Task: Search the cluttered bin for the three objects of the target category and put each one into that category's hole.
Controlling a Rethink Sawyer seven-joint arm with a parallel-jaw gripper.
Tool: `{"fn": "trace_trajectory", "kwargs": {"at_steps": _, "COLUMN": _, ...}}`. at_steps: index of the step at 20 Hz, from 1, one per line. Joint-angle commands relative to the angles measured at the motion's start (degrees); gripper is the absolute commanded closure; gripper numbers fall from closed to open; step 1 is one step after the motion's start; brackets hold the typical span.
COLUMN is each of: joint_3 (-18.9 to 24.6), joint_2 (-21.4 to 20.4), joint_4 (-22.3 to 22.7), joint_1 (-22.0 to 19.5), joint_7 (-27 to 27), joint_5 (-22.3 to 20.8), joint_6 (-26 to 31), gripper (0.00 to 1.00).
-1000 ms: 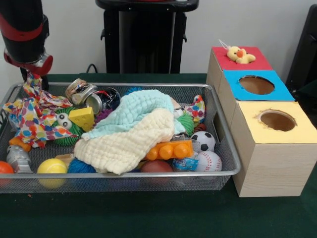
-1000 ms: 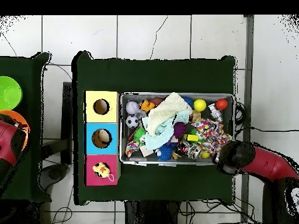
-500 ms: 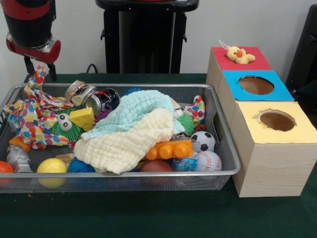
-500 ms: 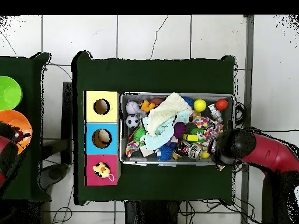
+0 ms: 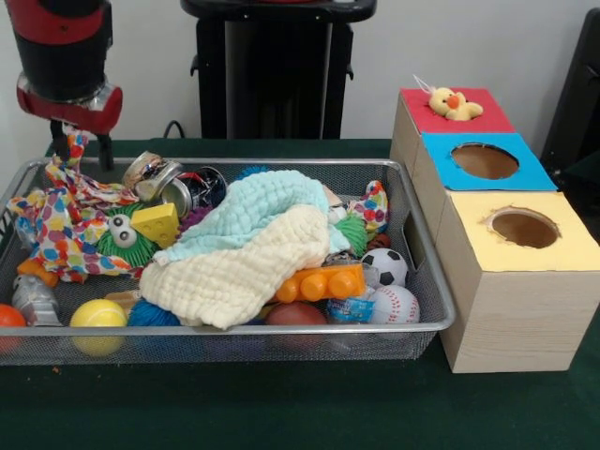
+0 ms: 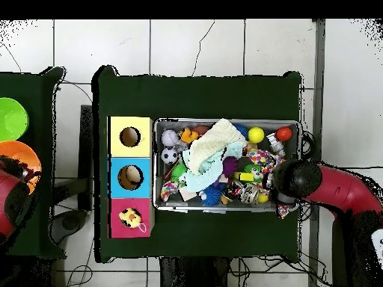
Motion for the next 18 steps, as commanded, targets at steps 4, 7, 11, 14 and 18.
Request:
{"fn": "trace_trajectory", "kwargs": {"at_steps": 4, "joint_3": 2.02, "joint_2": 16.48, "joint_4": -3.56, "joint_1": 0.12, "joint_7": -3.1, "joint_5": -9.76, "joint_6": -12.83, "gripper": 0.0}}
{"fn": "trace_trajectory", "kwargs": {"at_steps": 7, "joint_3": 0.06, "joint_2": 18.36, "joint_4": -4.9, "joint_1": 1.93, "joint_7": -1.97, "joint_5": -11.32, "joint_6": -13.0, "gripper": 0.0}}
{"fn": "trace_trajectory", "kwargs": {"at_steps": 11, "joint_3": -1.23, "joint_2": 22.63, "joint_4": -7.53, "joint_1": 3.49, "joint_7": -1.16, "joint_5": -12.01, "joint_6": -11.52, "gripper": 0.0}}
{"fn": "trace_trajectory", "kwargs": {"at_steps": 14, "joint_3": 0.57, "joint_2": 25.81, "joint_4": -7.85, "joint_1": 2.0, "joint_7": 0.03, "joint_5": -8.72, "joint_6": -11.95, "gripper": 0.0}}
{"fn": "trace_trajectory", "kwargs": {"at_steps": 18, "joint_3": 4.4, "joint_2": 26.92, "joint_4": -5.53, "joint_1": -0.59, "joint_7": 3.1, "joint_5": -0.9, "joint_6": -10.13, "gripper": 0.0}}
